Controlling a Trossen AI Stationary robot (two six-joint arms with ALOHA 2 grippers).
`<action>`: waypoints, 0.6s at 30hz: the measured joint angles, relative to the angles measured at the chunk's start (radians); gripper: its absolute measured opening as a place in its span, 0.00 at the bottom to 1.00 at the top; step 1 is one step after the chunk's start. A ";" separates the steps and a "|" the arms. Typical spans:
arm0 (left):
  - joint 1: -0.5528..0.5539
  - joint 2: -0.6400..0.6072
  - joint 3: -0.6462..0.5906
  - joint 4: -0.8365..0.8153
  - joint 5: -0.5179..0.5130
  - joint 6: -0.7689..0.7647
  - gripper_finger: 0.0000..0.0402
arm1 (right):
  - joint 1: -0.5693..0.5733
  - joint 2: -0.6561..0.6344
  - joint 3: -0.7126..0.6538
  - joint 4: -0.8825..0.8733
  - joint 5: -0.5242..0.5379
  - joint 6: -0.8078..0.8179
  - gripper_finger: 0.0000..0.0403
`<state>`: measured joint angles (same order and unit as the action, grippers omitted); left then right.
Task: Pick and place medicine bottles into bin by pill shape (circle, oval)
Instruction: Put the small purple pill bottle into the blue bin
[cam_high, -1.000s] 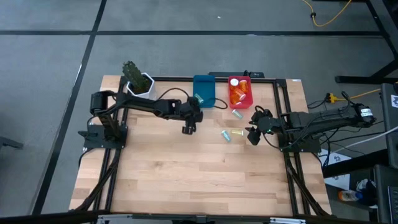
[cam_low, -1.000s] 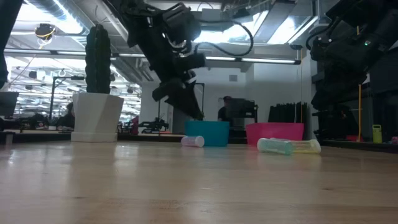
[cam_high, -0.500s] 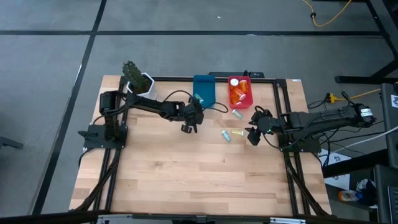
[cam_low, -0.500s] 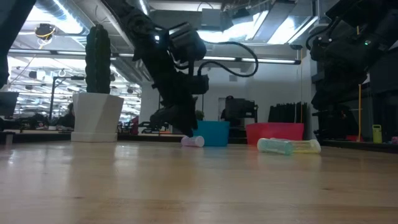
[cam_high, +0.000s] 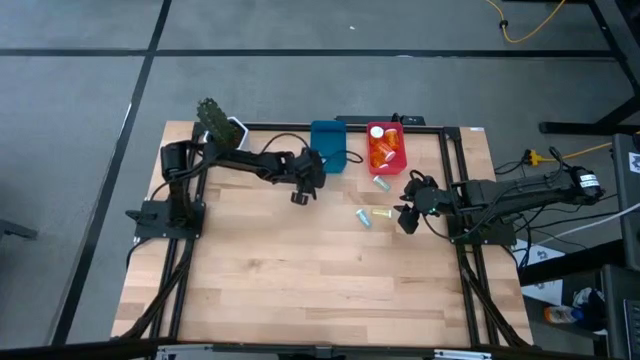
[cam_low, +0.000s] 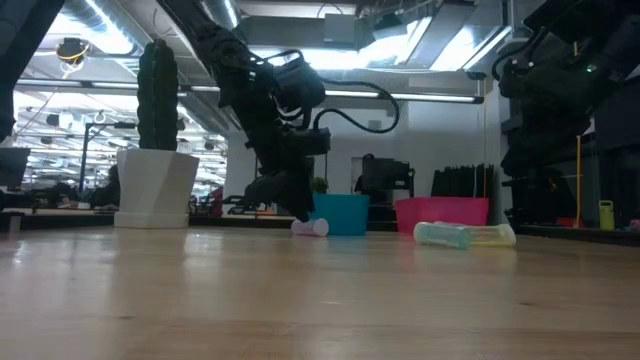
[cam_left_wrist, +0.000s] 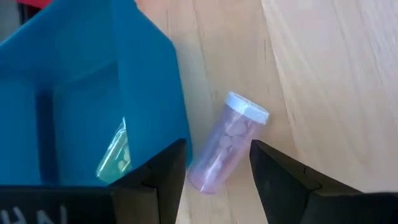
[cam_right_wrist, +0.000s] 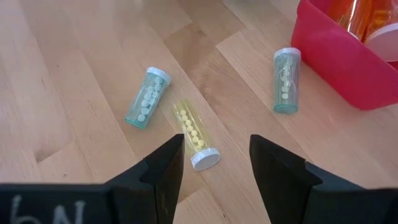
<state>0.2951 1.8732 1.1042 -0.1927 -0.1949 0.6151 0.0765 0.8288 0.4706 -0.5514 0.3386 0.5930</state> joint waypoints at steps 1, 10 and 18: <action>0.004 0.000 0.000 0.000 0.010 0.000 0.43 | 0.000 0.000 0.000 0.000 0.000 0.000 0.46; 0.005 0.077 0.004 0.052 0.030 -0.002 0.43 | 0.000 0.001 0.000 -0.001 -0.001 0.002 0.46; -0.008 0.075 0.003 0.037 0.036 -0.100 0.43 | 0.000 0.001 0.000 -0.001 -0.001 0.004 0.46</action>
<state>0.2869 1.9482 1.1076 -0.1558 -0.1589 0.5155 0.0765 0.8295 0.4706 -0.5522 0.3378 0.5968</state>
